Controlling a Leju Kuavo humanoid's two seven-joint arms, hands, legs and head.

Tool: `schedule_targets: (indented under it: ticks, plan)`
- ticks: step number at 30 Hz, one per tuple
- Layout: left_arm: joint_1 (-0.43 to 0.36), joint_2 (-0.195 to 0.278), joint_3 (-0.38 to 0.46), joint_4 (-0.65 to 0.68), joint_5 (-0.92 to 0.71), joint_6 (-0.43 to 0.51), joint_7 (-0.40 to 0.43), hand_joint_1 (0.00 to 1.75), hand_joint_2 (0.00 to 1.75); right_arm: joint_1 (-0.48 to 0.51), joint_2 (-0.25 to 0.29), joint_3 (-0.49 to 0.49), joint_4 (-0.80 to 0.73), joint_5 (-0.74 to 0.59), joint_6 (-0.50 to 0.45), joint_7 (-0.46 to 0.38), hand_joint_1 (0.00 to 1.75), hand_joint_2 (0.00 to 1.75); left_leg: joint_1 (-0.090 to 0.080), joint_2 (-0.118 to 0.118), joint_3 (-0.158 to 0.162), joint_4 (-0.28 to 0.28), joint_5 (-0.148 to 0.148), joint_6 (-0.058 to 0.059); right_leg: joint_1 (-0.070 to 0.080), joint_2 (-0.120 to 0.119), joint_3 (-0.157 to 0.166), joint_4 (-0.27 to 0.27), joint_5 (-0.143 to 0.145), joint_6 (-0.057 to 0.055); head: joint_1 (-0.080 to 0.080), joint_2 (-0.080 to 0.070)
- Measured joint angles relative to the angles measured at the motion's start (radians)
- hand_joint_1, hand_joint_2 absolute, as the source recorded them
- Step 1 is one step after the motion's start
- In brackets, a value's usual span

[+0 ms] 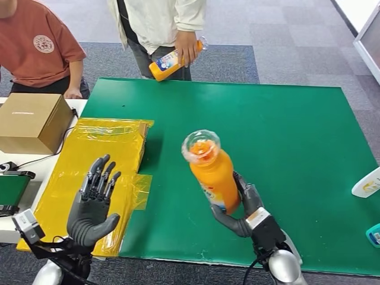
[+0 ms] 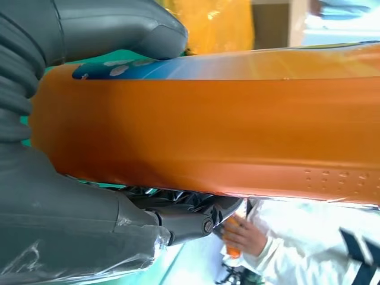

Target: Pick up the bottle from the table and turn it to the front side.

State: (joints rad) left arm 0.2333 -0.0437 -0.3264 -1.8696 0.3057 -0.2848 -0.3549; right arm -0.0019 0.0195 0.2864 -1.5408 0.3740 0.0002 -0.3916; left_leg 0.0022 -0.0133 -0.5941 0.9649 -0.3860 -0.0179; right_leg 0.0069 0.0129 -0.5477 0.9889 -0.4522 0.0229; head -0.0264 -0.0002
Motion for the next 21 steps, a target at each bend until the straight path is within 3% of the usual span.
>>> schedule_targets:
  ticks: [6,11,21]
  plan:
    - [-0.098,-0.002,-0.057,0.112,0.123,-0.094,0.117,0.0,1.75,-0.057,0.012,0.108,0.038,0.169,-0.097,-0.014,1.75,1.75,0.0,0.0,0.0,0.0,0.001,0.0,0.0,0.0,0.0,0.0,0.0,0.0,0.0,0.0]
    - [-0.171,0.004,-0.11,0.194,0.138,-0.136,0.143,0.0,1.75,-0.11,0.021,0.192,0.088,0.239,-0.151,-0.001,1.75,1.75,0.0,0.0,-0.001,0.0,0.001,0.0,0.0,0.0,0.0,0.0,0.001,0.0,0.0,0.0]
    - [-0.266,0.043,-0.2,0.271,0.044,-0.097,0.193,0.0,1.75,-0.173,0.023,0.297,0.16,0.332,-0.206,0.038,1.75,1.75,0.0,0.0,-0.003,0.0,0.001,0.0,0.0,0.0,-0.003,0.0,0.001,0.0,0.0,0.0]
